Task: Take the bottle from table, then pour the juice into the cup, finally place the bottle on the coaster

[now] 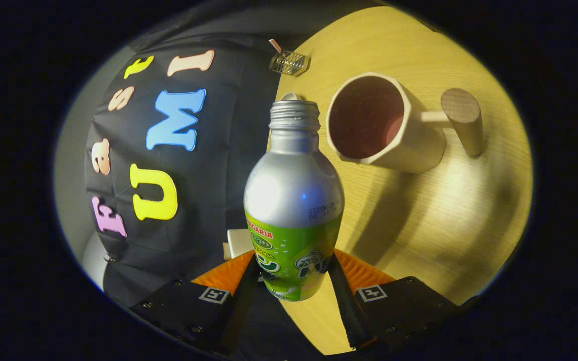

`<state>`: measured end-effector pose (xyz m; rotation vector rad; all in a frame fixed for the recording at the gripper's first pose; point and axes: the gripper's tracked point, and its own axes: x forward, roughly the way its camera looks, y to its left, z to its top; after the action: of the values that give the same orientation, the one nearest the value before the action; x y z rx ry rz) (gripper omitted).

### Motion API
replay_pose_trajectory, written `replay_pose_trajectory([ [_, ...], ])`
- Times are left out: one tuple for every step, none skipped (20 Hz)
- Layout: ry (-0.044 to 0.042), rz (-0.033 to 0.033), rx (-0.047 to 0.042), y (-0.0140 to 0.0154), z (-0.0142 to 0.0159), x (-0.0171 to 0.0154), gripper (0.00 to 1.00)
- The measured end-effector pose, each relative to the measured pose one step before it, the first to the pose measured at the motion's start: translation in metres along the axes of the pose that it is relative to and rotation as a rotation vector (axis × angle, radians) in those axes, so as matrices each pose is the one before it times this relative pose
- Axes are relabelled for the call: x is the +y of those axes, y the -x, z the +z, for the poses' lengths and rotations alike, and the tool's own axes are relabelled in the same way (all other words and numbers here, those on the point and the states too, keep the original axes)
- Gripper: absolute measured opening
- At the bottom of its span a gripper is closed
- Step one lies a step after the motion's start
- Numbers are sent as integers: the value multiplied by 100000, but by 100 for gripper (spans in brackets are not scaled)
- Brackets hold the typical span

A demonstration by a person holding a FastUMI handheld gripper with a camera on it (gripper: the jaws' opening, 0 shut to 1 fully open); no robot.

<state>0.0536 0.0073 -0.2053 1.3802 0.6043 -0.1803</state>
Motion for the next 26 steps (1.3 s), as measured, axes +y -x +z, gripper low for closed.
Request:
replay_pose_trajectory([
  [3832,-1224,-721,15,-172,-289,78],
  [3543,-888,-817,-192,-95,-149,78],
  [3430,-933,-401,-20,-125,-181,78],
  [3372,-1135,-677,-178,-84,-185,78],
  [3500,-1078,-573,-170,-116,-159,78],
  [3363,-1504,-211,-149,-183,-201,78],
  [3476,-1170,-336,-176,-217,-64,78],
  [3662,-886,-572,-229,-47,56,78],
  [3551,-1494,-822,-75,-53,25,78],
  [3396,-974,-761,-237,43,75,78],
  [3289,-896,-1237,-207,107,177,78],
  [2706,-1166,-673,-179,96,53,78],
  [3663,-760,-1399,-184,139,41,78],
  [2947,-793,-1033,-119,259,82,78],
  [3619,-881,-1841,-143,241,78,78],
  [3134,-695,-1232,-210,308,184,78],
  [2790,-759,-1190,-130,242,51,78],
  [2676,-409,-1136,-127,286,160,78],
  [2446,-673,-799,-69,-12,-48,78],
  [2687,-560,-1158,-207,300,41,78],
  [2828,-1063,-1169,56,163,22,78],
  [2846,-882,-1089,-197,149,35,78],
  [2867,-1139,-1089,-313,186,-13,78],
  [2391,-866,-812,-216,167,-4,78],
  [2688,-738,-1331,-279,183,51,78],
  [2005,-303,-1103,-334,244,51,78],
])
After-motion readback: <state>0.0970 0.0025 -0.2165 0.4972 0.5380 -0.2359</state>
